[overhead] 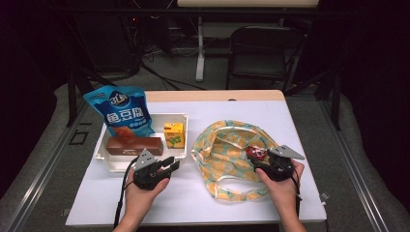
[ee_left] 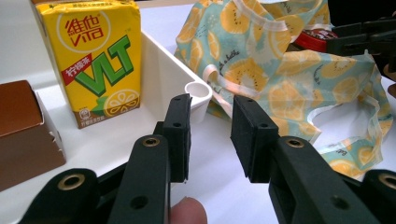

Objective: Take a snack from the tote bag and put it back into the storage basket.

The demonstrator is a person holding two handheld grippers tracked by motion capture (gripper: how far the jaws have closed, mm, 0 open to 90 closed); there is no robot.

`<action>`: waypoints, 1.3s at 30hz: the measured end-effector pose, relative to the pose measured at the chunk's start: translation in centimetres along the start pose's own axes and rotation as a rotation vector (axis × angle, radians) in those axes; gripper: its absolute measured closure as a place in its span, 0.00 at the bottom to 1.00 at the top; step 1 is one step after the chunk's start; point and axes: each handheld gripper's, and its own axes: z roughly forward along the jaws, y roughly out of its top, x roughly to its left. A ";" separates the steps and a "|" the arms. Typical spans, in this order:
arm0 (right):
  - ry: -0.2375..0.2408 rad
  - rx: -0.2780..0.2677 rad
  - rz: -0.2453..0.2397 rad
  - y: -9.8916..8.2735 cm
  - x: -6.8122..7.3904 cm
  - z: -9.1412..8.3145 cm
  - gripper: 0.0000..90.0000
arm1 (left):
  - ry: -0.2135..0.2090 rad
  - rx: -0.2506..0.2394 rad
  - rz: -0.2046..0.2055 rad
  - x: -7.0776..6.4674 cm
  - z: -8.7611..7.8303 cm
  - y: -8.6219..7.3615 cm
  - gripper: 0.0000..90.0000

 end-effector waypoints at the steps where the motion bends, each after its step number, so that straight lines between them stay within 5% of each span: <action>1: -0.005 0.007 0.004 0.0 0.1 0.3 0.31 | -0.001 0.000 -0.002 0.0 0.0 0.0 0.75; 6: -0.004 0.025 0.023 0.0 -0.1 1.3 0.28 | 0.001 0.000 0.000 0.0 0.1 -0.1 0.75; 12: -0.011 0.077 -0.025 0.3 -0.1 3.4 0.17 | -0.006 0.010 0.002 -0.2 0.2 -0.1 0.75; 15: -0.001 0.063 -0.015 0.6 -0.2 3.8 0.23 | -0.008 0.009 0.001 -0.2 0.2 -0.1 0.74; 17: -0.029 0.067 -0.060 0.7 0.1 3.8 0.28 | -0.008 0.009 0.005 -0.2 0.2 -0.1 0.74; 39: 0.168 -0.020 -0.106 2.8 3.4 -2.2 0.28 | -0.031 -0.011 0.027 -1.0 0.3 0.1 0.69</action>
